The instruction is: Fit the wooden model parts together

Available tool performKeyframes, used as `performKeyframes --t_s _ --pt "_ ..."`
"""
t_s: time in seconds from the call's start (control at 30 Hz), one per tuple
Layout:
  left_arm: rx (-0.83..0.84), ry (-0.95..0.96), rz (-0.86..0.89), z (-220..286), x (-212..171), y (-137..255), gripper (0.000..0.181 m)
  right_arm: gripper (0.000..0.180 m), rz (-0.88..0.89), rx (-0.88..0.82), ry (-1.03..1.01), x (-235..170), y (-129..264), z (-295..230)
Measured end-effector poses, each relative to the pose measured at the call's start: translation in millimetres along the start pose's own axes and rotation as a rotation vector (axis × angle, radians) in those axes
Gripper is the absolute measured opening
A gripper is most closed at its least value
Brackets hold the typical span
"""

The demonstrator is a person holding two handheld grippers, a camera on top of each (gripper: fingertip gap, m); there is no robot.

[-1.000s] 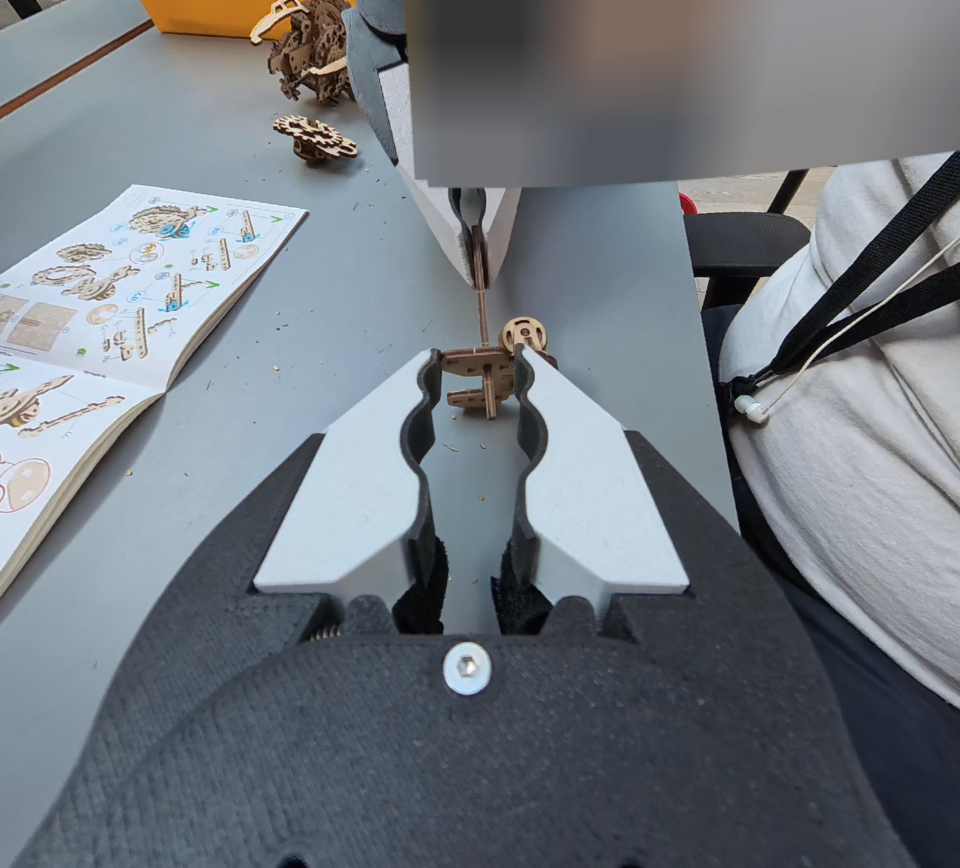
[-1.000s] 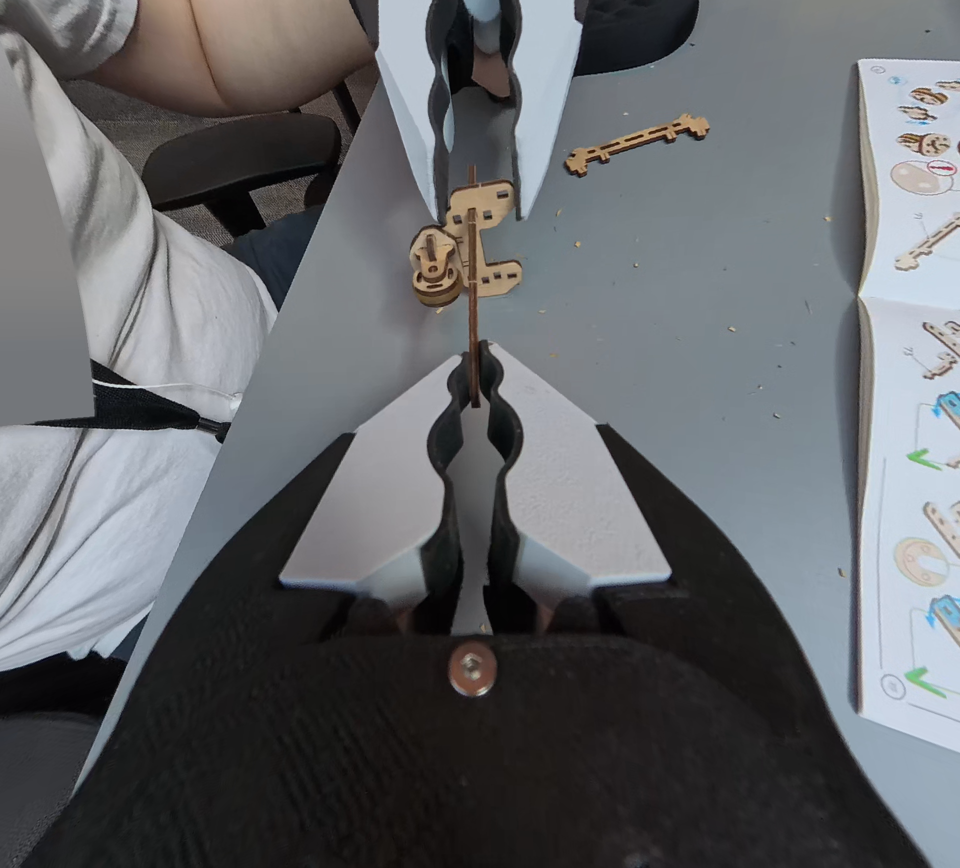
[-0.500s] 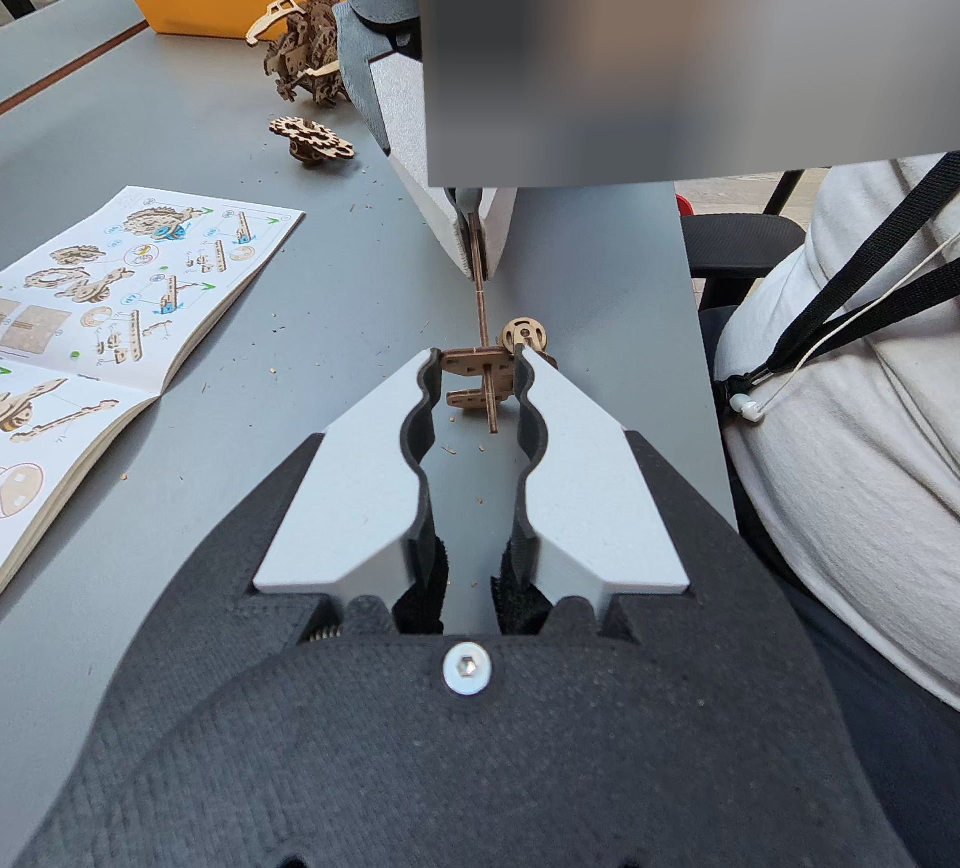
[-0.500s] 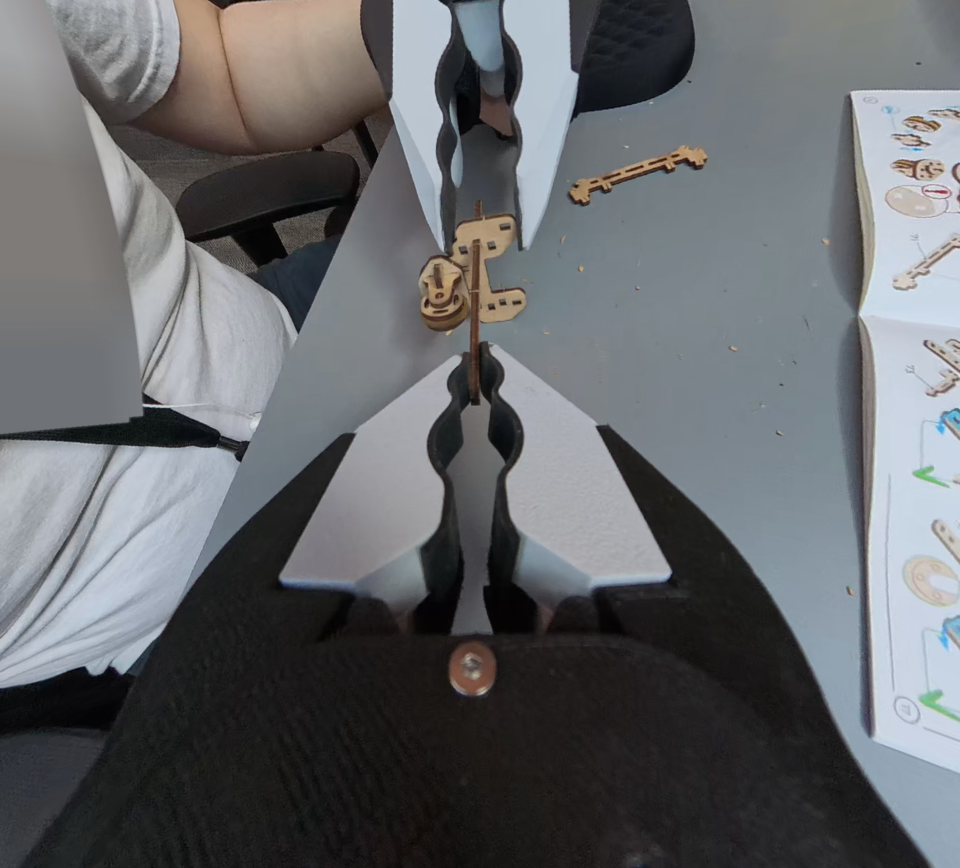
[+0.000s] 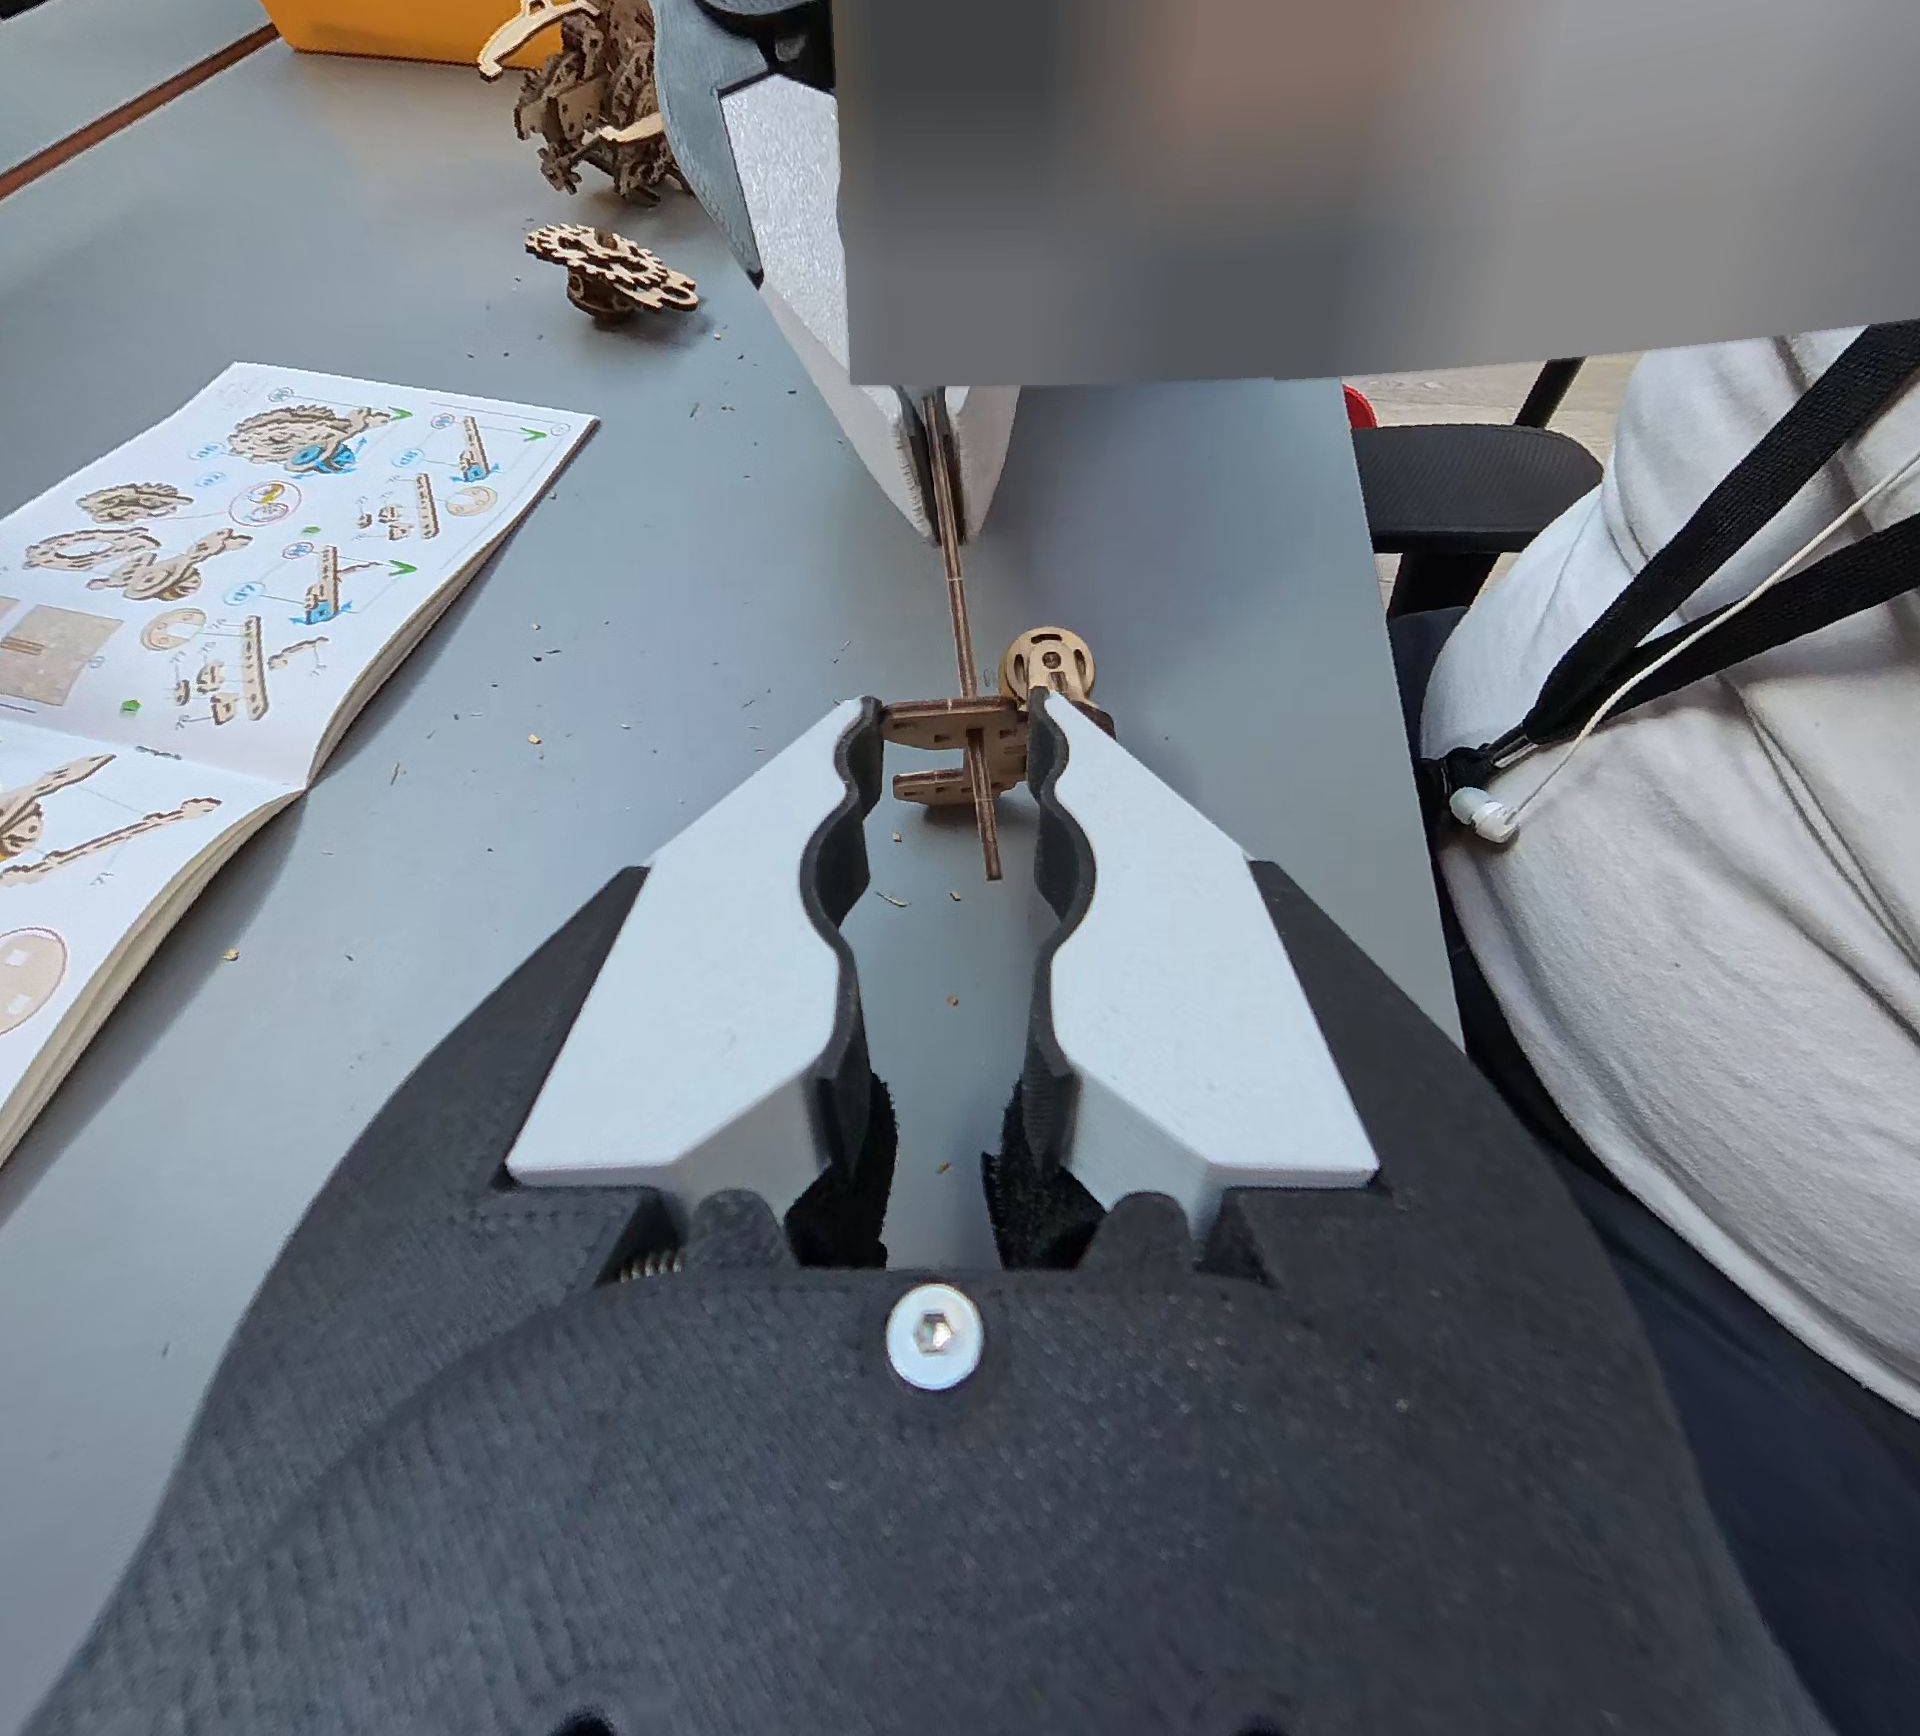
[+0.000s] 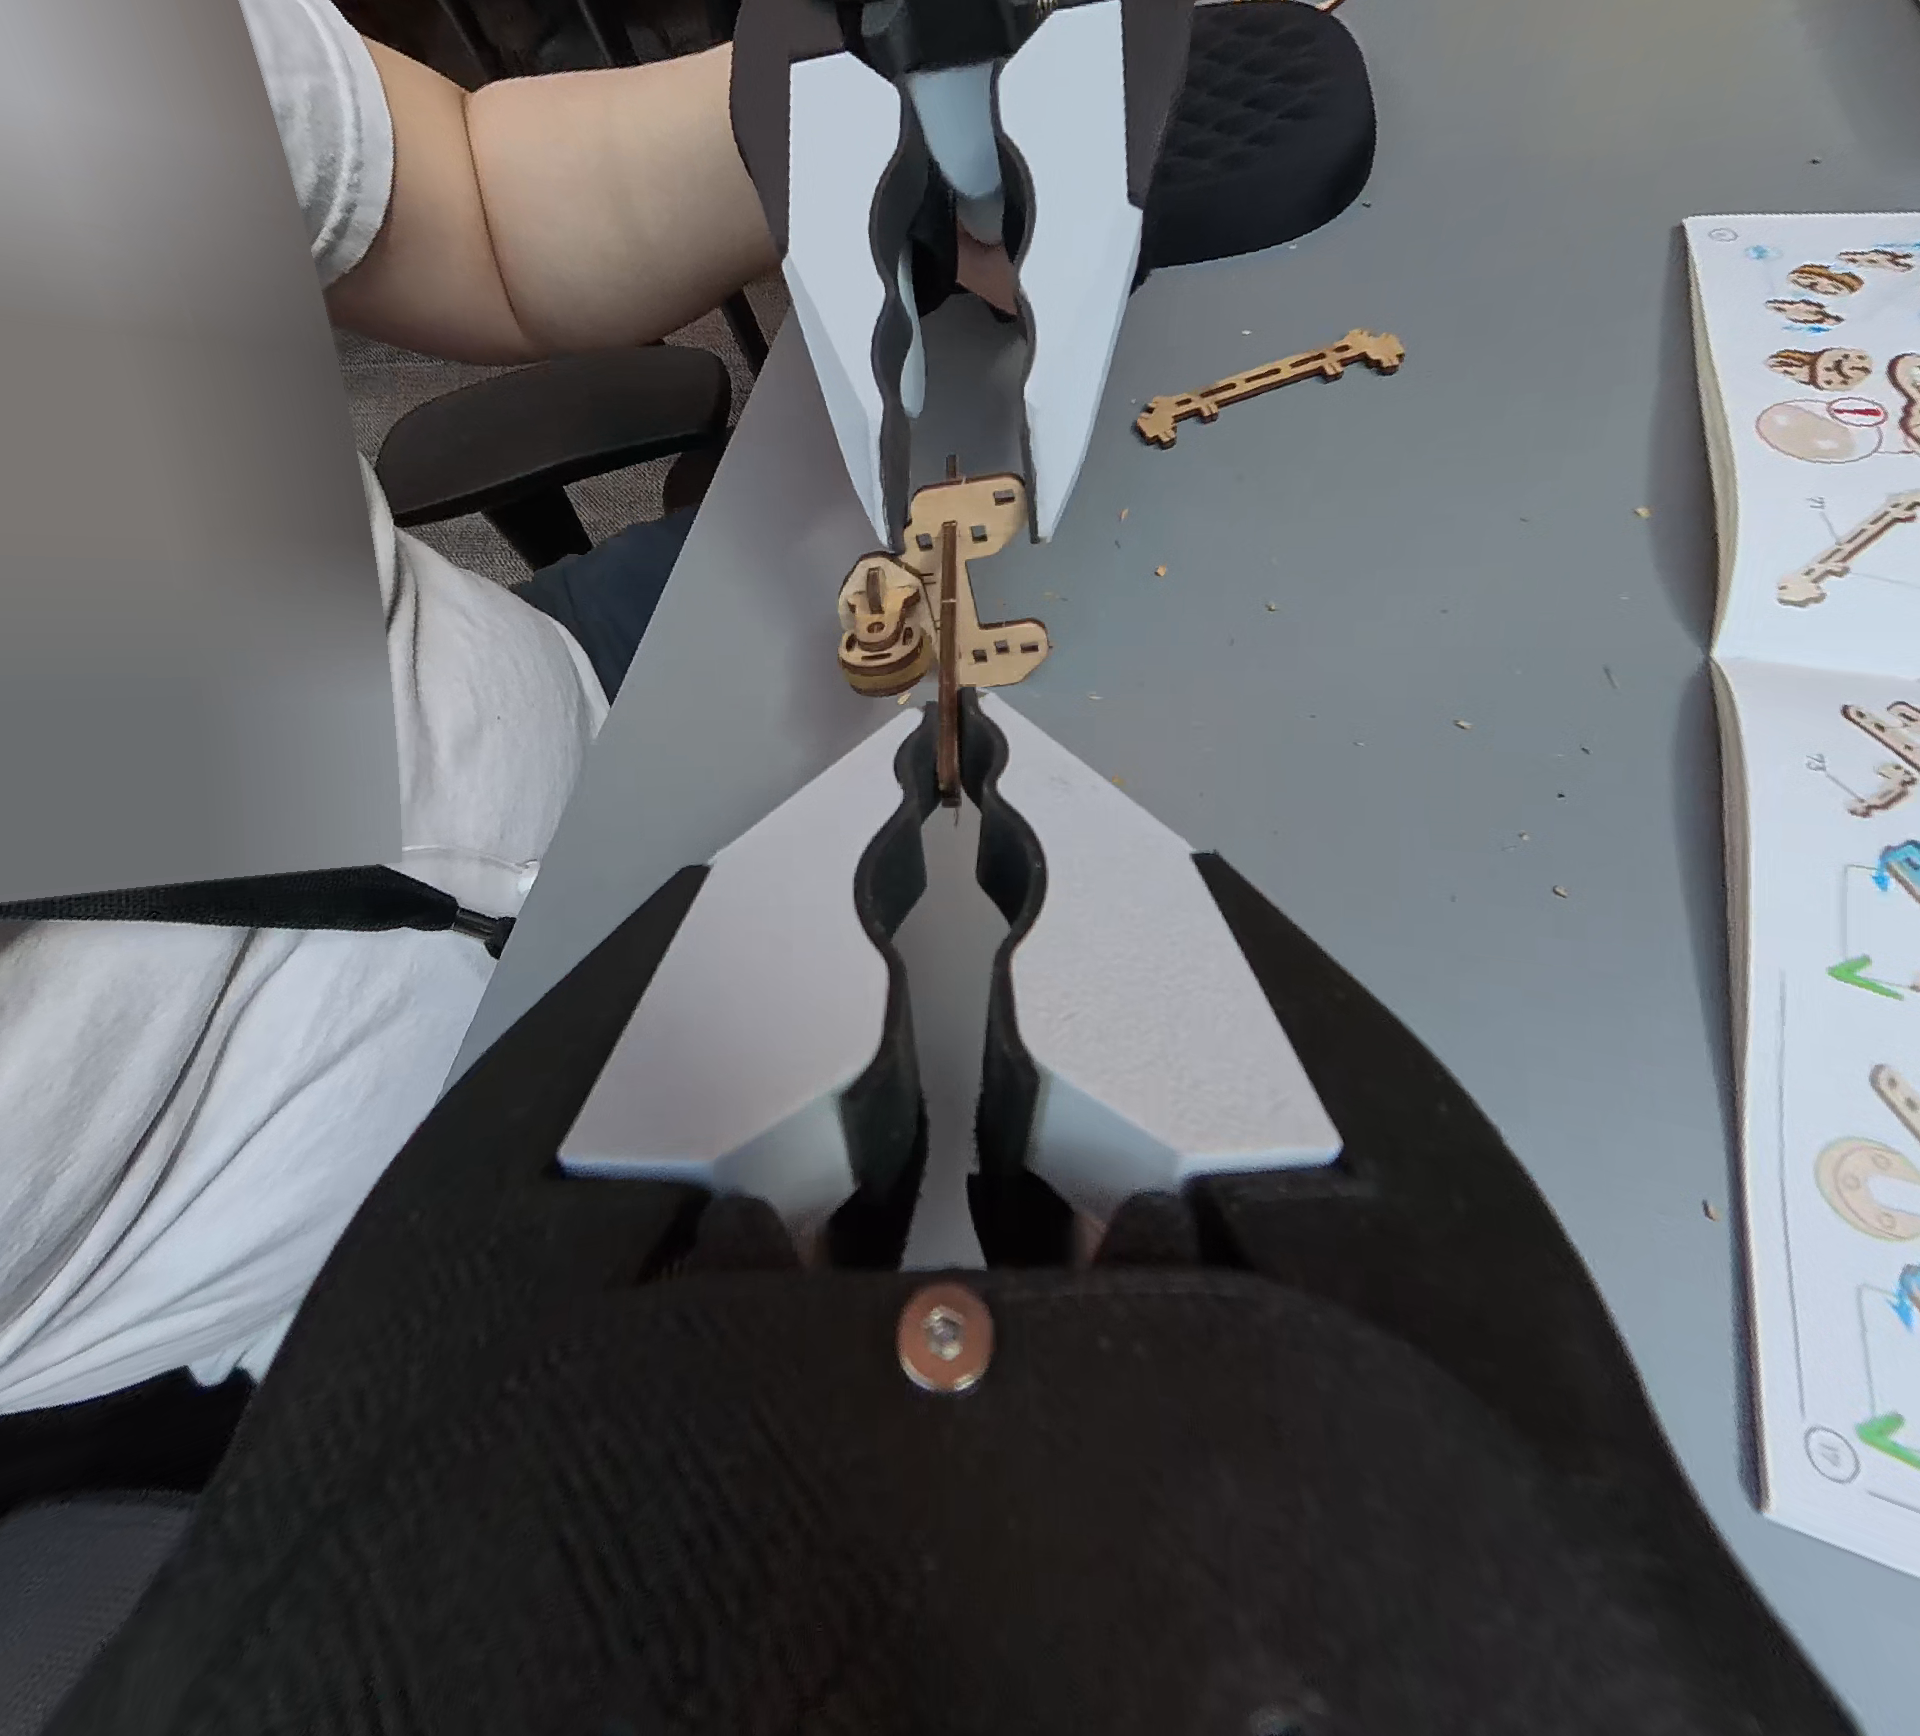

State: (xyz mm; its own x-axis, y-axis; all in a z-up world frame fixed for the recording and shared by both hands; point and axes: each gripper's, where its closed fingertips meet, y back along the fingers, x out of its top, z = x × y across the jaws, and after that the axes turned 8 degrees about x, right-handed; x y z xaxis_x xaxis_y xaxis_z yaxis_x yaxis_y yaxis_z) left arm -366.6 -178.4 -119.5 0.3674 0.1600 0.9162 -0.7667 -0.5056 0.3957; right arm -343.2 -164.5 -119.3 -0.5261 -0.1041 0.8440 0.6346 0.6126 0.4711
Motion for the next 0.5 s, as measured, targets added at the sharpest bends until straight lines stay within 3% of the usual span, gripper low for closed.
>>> performKeyframes --t_s 0.5 --pt "-0.009 0.006 0.006 1.5 0.4 1.4 0.026 0.001 0.008 0.016 -0.028 -2.8 2.4 0.4"
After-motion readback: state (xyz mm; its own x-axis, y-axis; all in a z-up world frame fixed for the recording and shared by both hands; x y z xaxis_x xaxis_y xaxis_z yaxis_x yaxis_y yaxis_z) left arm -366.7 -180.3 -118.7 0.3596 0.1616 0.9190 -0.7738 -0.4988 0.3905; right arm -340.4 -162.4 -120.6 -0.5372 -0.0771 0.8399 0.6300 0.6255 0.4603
